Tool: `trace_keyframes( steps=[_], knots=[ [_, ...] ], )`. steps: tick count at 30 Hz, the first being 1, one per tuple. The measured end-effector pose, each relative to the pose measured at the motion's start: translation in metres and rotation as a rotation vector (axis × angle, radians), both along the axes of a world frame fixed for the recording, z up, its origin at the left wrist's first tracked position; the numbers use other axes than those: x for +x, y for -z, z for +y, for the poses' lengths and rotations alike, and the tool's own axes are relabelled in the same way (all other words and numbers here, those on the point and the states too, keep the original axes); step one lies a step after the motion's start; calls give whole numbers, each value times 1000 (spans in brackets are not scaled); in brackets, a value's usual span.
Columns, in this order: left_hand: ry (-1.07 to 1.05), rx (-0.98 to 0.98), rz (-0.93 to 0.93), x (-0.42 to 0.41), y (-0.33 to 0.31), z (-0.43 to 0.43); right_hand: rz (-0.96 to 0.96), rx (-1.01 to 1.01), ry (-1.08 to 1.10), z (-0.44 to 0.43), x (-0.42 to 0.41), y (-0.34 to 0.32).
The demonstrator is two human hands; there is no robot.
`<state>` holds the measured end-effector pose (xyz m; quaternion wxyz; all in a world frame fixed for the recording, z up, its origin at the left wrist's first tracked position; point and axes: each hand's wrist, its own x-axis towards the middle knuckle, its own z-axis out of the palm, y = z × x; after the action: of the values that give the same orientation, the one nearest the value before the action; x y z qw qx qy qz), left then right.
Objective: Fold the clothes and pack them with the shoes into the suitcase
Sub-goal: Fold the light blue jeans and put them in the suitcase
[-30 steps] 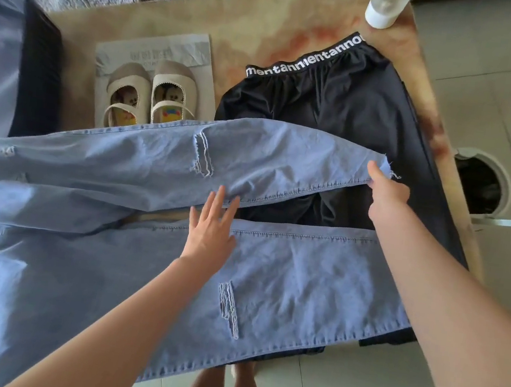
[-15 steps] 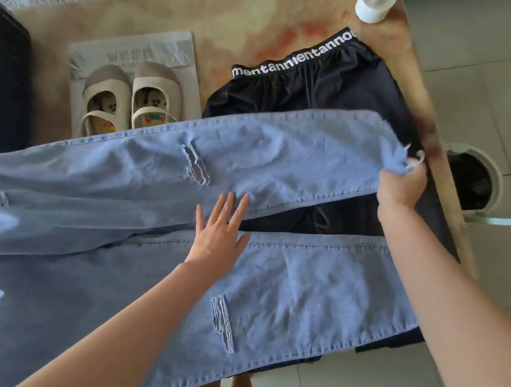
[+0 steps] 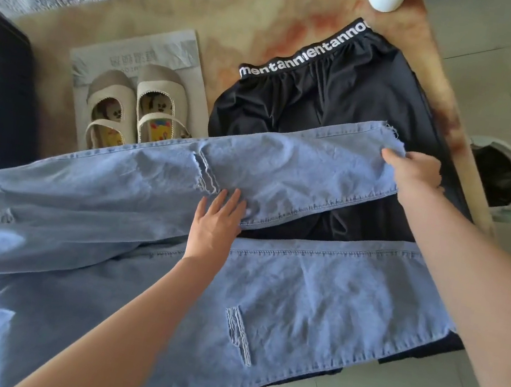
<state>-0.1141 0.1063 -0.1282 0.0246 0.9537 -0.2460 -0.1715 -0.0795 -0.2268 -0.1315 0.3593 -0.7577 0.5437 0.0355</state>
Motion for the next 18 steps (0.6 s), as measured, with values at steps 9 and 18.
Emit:
trace_keyframes(
  steps=[9, 18],
  knots=[
    [14, -328, -57, 2, -3, 21, 166, -271, -160, 13, -1, -7],
    [4, 227, 81, 24, 0, 15, -74, -387, -669, 47, 45, -1]
  ],
)
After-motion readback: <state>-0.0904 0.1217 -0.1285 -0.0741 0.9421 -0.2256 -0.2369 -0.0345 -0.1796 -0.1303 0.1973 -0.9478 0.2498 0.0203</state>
